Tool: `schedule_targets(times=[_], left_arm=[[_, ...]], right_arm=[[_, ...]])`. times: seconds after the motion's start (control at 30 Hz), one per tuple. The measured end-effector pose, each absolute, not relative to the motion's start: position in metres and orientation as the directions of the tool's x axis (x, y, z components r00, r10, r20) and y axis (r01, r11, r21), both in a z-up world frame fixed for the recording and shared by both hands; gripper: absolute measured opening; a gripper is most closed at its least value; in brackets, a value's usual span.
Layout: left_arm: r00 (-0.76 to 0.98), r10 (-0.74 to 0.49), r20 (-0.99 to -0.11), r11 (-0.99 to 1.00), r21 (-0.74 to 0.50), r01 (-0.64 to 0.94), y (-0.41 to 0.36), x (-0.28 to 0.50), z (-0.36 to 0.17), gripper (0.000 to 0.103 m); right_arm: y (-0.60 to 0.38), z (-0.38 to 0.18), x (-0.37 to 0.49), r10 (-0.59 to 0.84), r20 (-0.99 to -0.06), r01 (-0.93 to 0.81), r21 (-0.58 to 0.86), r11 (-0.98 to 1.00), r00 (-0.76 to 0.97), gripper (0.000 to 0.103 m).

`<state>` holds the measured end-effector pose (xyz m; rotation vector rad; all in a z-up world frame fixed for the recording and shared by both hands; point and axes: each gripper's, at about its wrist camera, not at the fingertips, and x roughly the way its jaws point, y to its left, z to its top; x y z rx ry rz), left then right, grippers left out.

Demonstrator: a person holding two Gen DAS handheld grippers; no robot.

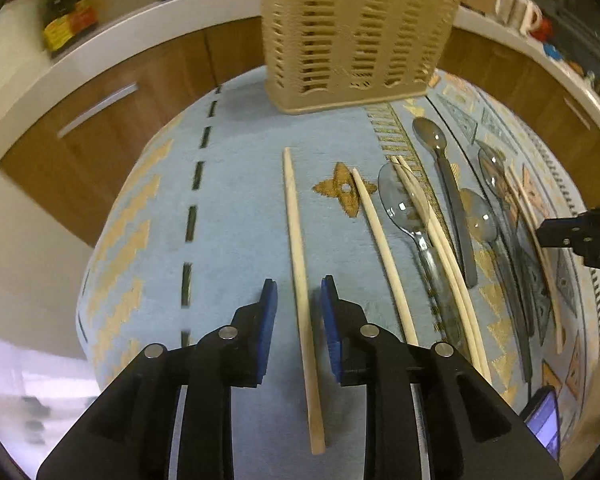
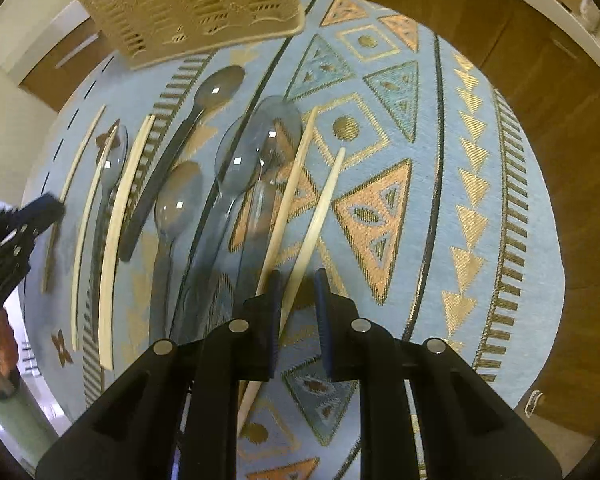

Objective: Organize utensils
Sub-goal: 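Grasp a single wooden chopstick with the left tool while the right tool grasps another chopstick, then carry both held chopsticks up to the beige basket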

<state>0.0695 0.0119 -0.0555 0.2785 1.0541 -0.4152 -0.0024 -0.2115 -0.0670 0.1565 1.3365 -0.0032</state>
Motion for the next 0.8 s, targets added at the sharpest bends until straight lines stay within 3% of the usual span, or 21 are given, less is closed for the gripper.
schedule_targets(times=[0.17, 0.23, 0.4, 0.57, 0.8], left_arm=[[0.420, -0.131, -0.898, 0.865, 0.104, 0.491, -0.007, 0.083, -0.057, 0.017], [0.419, -0.119, -0.900, 0.850, 0.126, 0.511, -0.014, 0.084, -0.057, 0.004], [0.488, -0.074, -0.870, 0.841, 0.208, 0.499, -0.023, 0.074, -0.057, 0.004], [0.529, -0.237, -0.815, 0.869, 0.066, 0.490, -0.012, 0.059, -0.029, 0.004], [0.605, -0.440, -0.663, 0.856, -0.108, 0.505, 0.003, 0.041, 0.029, 0.004]], right_arm=[[-0.221, -0.067, 0.010, 0.102, -0.975, 0.083, 0.120, 0.989, 0.195, 0.008], [-0.223, -0.067, 0.012, 0.100, -0.976, 0.069, 0.115, 0.991, 0.193, 0.007], [-0.230, -0.069, 0.004, 0.113, -0.966, 0.066, 0.132, 0.989, 0.234, 0.005], [-0.237, -0.056, -0.014, 0.176, -0.937, 0.038, 0.196, 0.980, 0.303, 0.004], [-0.242, -0.015, -0.030, 0.246, -0.856, -0.053, 0.250, 0.967, 0.454, 0.004]])
